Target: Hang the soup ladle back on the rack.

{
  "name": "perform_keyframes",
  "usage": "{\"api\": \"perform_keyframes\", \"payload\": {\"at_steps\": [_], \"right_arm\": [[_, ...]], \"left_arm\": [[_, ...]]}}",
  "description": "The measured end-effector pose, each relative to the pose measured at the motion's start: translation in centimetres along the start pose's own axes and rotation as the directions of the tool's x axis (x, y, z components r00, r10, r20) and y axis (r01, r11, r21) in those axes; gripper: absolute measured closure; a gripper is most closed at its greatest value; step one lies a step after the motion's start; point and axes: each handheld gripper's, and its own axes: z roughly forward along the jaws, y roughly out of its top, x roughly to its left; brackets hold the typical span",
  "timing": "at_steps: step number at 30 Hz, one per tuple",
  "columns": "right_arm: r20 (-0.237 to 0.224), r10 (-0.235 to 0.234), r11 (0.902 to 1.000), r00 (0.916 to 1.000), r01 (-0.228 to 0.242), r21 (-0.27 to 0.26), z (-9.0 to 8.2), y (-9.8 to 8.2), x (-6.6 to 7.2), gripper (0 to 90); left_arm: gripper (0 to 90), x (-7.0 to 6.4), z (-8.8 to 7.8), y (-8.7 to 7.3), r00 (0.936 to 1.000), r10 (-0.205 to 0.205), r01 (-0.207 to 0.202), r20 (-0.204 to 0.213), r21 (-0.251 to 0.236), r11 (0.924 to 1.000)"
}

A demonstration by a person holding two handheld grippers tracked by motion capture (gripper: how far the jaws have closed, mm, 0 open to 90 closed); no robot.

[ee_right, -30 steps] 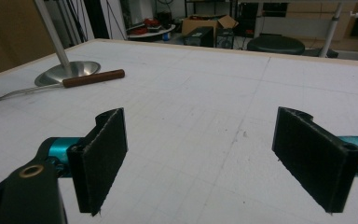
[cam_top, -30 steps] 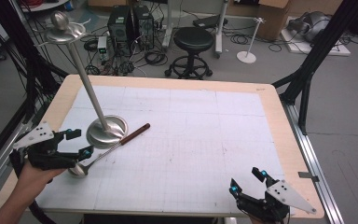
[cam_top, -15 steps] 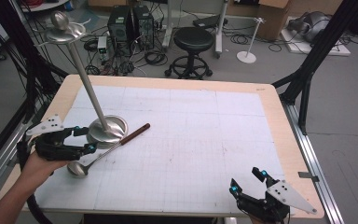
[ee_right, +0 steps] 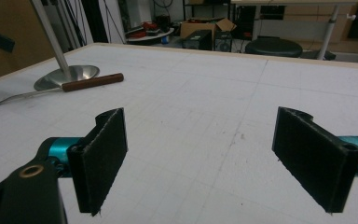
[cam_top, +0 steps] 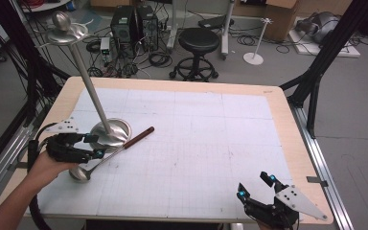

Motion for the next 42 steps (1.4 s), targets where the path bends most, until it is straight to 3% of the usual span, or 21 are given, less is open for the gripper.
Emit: {"api": "perform_keyframes", "payload": {"at_steps": [6, 13, 23, 34, 37, 38, 39, 40, 42], "right_arm": [[-0.002, -0.01, 0.9999, 0.9999, 0.01, 0.001, 0.1, 0.0, -0.1, 16.7], [-0.003, -0.011, 0.9999, 0.9999, 0.011, 0.008, 0.3, 0.0, 0.1, 16.7], [-0.006, -0.006, 1.0, 1.0, 0.006, 0.001, 0.3, 0.1, 0.0, 16.7], [-0.014, -0.002, 1.0, 0.9999, 0.002, 0.008, 1.1, 0.2, -0.1, 16.7], [-0.019, -0.007, 0.9999, 0.9998, 0.008, 0.015, 1.3, 0.1, 0.1, 16.7], [-0.019, -0.009, 0.9998, 0.9998, 0.009, 0.016, 1.2, 0.1, 0.1, 16.7], [-0.018, -0.009, 0.9998, 0.9998, 0.009, 0.015, 1.2, 0.1, 0.1, 16.7], [-0.018, -0.009, 0.9998, 0.9998, 0.009, 0.015, 1.2, 0.1, 0.1, 16.7], [-0.013, -0.004, 0.9999, 0.9999, 0.004, 0.016, 1.0, 0.1, 0.1, 16.7]], "left_arm": [[36.0, -0.4, 1.3, 0.5, 0.999, 0.04, -0.042, 0.018, 0.081, 0.9958], [36.5, 0.0, 2.5, 0.9, 0.999, 0.041, -0.043, 0.015, 0.151, 0.9876], [36.8, 0.3, 3.4, 1.0, 0.9988, 0.047, -0.049, 0.015, 0.199, 0.9788], [36.8, 0.6, 3.9, 0.8, 0.9987, 0.046, -0.05, 0.02, 0.221, 0.974], [40.5, 0.7, 4.3, 0.7, 0.9987, 0.047, -0.05, 0.019, 0.248, 0.9675], [40.5, 0.7, 4.5, 0.7, 0.9982, 0.054, -0.06, 0.027, 0.265, 0.9625], [42.6, 0.8, 5.1, 0.5, 0.9976, 0.065, -0.07, 0.026, 0.305, 0.9499], [42.9, 0.8, 5.1, 0.5, 0.9976, 0.065, -0.07, 0.026, 0.305, 0.9499], [43.2, 0.8, 5.6, 0.3, 0.9978, 0.065, -0.067, 0.016, 0.329, 0.942]]}}
